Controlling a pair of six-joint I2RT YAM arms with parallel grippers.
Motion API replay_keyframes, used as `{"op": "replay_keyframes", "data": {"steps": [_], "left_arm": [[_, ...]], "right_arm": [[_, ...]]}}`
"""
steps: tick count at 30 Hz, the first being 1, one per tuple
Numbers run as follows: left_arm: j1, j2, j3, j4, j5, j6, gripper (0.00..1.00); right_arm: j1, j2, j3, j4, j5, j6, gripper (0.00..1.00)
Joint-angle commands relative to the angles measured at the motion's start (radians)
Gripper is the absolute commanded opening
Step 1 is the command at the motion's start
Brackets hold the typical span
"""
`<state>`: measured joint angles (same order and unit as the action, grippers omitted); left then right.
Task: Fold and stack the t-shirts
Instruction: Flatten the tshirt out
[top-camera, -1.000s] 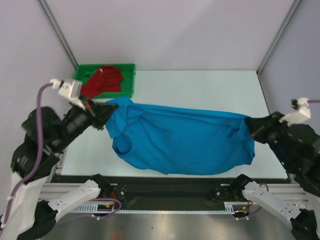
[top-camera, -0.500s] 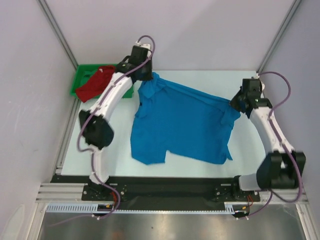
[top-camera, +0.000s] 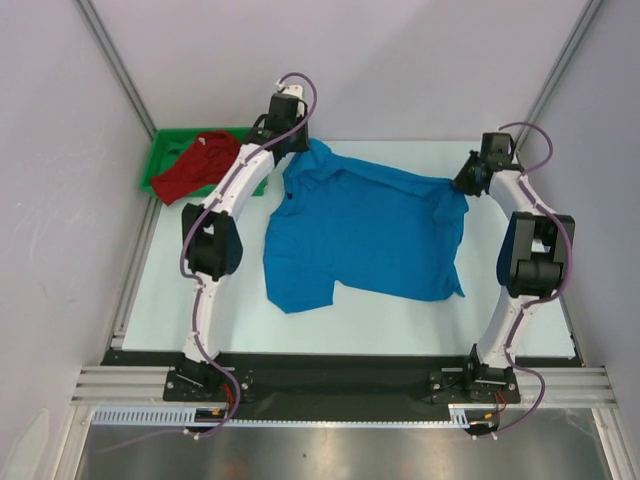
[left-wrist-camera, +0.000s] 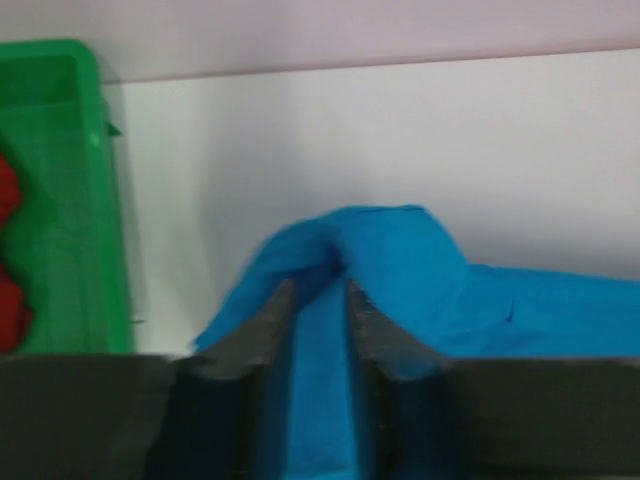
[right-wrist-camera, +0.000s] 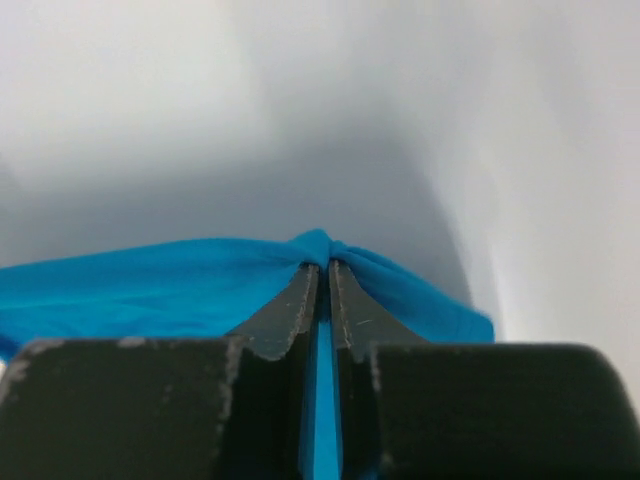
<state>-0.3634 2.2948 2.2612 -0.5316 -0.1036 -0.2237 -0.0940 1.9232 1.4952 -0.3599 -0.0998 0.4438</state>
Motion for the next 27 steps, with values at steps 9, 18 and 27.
{"op": "replay_keyframes", "data": {"steps": [9, 18, 27], "left_arm": [[0.032, -0.251, -0.076, -0.214, -0.137, -0.126, 0.69], [-0.014, -0.905, -1.02, 0.05, 0.062, -0.327, 0.49], [-0.005, -1.17, -1.511, 0.096, 0.177, -0.468, 0.53]], "right_arm": [[-0.053, 0.087, 0.294, -0.387, 0.166, -0.048, 0.65], [-0.112, -0.458, -0.341, -0.272, 0.074, 0.059, 0.64], [-0.04, -0.851, -0.599, -0.361, -0.09, -0.01, 0.63]]}}
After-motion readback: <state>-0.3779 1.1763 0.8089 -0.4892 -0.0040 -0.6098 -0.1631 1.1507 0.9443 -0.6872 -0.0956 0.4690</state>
